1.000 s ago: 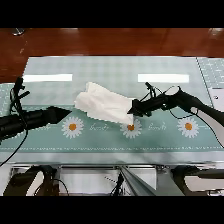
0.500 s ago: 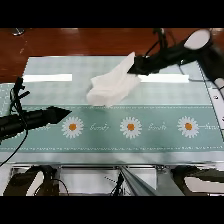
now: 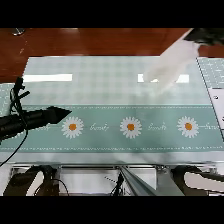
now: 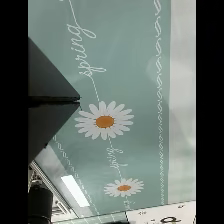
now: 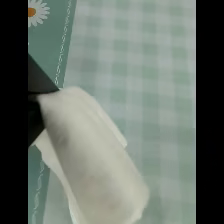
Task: Fold the shirts.
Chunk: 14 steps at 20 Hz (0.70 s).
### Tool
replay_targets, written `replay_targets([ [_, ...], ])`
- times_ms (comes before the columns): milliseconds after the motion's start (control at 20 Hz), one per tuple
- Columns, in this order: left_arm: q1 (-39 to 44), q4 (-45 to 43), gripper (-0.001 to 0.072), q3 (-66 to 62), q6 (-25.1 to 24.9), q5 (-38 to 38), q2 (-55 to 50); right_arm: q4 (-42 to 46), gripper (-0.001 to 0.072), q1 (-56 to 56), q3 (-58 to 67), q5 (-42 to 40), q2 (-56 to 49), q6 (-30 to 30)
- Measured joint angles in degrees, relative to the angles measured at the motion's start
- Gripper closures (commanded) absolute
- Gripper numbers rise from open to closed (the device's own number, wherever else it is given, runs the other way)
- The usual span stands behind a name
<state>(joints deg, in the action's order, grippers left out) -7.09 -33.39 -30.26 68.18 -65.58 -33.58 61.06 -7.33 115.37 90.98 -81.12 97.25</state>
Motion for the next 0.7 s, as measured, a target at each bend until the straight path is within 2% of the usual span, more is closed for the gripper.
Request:
replay_targets([
  [300,0.0,0.0,0.0688,0.0,-0.04,0.0,0.0,1.18,0.068,-18.21,-3.37,10.32,5.88,5.75],
  [500,0.0,0.0,0.0688,0.0,-0.07,0.02,0.0,5.64,0.0679,-29.16,-16.85,13.29,15.39,7.04],
  [700,0.0,0.0,0.0688,0.0,-0.09,0.37,0.0,8.76,0.0679,-43.25,-32.94,12.22,26.73,7.85],
])
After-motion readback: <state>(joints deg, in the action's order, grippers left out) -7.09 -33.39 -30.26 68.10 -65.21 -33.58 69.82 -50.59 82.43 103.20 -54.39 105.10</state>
